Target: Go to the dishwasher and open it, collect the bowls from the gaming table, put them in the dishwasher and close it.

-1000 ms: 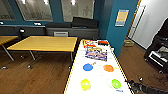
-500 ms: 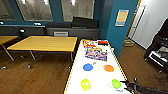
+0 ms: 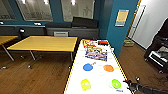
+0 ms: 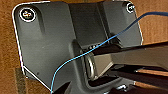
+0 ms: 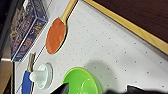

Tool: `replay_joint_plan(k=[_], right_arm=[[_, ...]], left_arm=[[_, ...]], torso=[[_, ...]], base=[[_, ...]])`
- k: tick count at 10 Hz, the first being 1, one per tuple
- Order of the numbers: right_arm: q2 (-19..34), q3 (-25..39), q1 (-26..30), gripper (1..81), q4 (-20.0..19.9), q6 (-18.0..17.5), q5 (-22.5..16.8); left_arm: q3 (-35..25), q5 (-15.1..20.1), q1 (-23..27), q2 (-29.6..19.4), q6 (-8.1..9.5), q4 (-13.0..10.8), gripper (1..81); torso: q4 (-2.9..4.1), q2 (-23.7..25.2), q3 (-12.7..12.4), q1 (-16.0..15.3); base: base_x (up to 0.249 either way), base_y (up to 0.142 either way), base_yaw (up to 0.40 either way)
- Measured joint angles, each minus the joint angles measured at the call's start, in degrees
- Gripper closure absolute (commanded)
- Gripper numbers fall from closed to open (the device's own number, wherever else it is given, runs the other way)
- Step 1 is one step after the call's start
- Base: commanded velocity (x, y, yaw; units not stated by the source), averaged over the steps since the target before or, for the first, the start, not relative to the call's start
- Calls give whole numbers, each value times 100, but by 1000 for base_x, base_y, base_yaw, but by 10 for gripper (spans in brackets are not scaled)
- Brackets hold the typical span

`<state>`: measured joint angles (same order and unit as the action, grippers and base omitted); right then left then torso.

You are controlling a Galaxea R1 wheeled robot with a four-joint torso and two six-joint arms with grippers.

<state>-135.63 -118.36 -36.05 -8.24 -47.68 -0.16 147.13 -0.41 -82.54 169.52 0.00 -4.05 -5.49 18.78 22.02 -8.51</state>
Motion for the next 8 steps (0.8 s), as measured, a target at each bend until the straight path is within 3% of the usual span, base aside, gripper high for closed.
replay_joint_plan(k=[8], right_arm=[[-260, -383, -111, 10, -7, -98, 60]], left_arm=[[0, 1, 2, 0, 0, 0, 10]], torso=[[0, 0, 0, 0]], base=[[0, 0, 0]])
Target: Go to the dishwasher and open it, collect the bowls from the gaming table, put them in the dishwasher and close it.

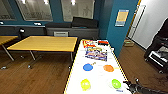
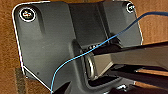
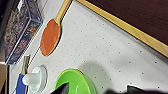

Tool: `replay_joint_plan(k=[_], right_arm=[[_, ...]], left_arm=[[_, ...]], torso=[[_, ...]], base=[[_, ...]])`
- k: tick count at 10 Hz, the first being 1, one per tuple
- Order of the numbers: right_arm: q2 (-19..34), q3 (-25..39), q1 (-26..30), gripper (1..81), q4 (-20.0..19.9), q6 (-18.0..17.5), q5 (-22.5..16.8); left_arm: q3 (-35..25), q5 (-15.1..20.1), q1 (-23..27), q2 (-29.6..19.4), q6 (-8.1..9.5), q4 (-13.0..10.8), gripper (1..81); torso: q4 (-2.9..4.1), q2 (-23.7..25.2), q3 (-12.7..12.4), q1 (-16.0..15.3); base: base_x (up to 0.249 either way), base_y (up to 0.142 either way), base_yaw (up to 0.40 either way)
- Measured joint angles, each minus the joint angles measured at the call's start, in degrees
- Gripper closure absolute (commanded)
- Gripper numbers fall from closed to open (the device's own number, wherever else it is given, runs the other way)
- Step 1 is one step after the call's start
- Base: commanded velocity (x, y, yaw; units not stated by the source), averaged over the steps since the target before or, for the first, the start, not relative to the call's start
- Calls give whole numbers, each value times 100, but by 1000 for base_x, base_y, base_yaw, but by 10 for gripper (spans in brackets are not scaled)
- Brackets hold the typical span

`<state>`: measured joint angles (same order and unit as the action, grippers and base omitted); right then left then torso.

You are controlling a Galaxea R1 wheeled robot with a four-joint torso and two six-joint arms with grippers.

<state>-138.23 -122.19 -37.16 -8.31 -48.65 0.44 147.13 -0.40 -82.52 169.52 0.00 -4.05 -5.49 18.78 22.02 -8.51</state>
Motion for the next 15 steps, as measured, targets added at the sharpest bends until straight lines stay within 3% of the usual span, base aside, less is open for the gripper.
replay_joint_plan(k=[4, 15], right_arm=[[-55, -48, -84, 10, 0, -352, 66], [-730, -730, -129, 10, 2, -479, 124]], left_arm=[[4, 13, 13, 2, 0, 0, 10], [152, 18, 16, 46, 2, 2, 10]], torso=[[0, 0, 0, 0], [0, -2, 0, 0]], base=[[0, 0, 0], [0, 0, 0]])
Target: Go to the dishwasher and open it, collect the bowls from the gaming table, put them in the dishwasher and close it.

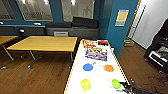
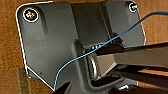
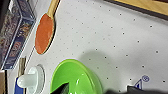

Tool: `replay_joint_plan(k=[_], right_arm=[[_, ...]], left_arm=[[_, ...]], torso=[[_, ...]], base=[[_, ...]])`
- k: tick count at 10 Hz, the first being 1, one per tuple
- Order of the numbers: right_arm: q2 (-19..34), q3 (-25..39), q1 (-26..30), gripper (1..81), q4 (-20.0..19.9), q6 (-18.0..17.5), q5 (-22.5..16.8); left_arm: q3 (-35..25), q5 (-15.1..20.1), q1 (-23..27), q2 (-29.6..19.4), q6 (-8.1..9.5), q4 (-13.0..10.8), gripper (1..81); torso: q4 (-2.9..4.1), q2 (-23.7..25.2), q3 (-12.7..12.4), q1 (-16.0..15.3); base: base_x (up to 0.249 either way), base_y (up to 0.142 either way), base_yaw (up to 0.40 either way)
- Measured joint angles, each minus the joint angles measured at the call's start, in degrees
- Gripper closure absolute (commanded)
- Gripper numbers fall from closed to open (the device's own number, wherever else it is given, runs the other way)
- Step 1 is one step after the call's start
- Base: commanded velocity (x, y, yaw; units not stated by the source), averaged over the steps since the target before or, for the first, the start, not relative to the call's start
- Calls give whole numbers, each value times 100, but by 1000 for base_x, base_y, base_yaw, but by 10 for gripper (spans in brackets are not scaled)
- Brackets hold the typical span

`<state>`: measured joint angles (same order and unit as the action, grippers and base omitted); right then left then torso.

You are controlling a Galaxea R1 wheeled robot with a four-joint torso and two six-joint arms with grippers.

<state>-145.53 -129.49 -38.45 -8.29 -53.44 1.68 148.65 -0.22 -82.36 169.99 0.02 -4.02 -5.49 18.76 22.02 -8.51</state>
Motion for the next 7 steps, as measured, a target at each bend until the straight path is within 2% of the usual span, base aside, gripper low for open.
replay_joint_plan(k=[5, 7], right_arm=[[-91, -37, -24, 10, -2, -69, 44], [-85, 30, -91, 10, -39, -113, 182]], left_arm=[[27, 1, 0, 35, 0, 0, 10], [33, 1, -2, 30, 0, 1, 10]], torso=[[0, 0, 0, 0], [0, 0, 0, 0]], base=[[0, 0, 0], [0, 0, 0]])
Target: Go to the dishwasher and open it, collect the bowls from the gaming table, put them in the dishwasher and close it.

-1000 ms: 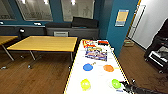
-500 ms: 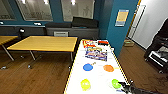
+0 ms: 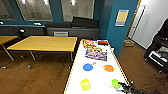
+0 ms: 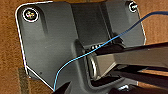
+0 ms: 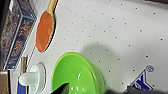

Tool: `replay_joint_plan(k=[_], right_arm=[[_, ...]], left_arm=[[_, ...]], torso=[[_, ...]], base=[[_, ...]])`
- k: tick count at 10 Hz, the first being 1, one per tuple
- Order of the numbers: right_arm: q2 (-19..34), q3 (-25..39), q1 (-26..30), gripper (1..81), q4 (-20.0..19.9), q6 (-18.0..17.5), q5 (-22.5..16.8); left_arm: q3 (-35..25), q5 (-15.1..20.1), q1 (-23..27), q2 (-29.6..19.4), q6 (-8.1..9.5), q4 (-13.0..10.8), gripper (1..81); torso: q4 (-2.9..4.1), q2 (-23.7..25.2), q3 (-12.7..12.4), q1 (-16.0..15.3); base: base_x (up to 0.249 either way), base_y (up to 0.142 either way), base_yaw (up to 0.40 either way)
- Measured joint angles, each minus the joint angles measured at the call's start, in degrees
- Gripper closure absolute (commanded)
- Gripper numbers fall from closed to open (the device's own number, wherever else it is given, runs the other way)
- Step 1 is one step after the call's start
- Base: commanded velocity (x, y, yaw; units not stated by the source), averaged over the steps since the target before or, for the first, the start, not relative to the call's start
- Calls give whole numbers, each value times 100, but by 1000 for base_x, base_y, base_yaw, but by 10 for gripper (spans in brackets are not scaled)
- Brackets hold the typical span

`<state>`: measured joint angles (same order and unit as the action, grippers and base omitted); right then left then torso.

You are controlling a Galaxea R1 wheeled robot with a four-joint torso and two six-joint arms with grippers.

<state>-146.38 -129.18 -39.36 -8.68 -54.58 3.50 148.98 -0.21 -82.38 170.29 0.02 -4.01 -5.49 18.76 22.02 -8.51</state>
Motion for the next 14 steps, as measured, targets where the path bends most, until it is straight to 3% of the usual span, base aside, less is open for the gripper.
replay_joint_plan(k=[1, 8, 11, 14], right_arm=[[35, 105, -21, 811, 9, 12, 27], [741, 969, -66, 811, -82, -104, 261], [1909, 2163, 307, 811, -38, -96, 29], [3365, 3723, 541, 811, 288, -79, -518]], left_arm=[[0, -1, 2, 2, 0, 0, 10], [0, 16, 2, 35, 2, 0, 10], [-5, 16, 2, 66, -2, -1, 10], [-9, -12, 6, 63, -2, -1, 10]], torso=[[0, 0, 0, 0], [0, 0, 0, 0], [0, 0, 0, 0], [0, 0, 0, 0]], base=[[0, 0, 0], [0, 0, 0], [0, 0, 0], [0, 0, 0]])
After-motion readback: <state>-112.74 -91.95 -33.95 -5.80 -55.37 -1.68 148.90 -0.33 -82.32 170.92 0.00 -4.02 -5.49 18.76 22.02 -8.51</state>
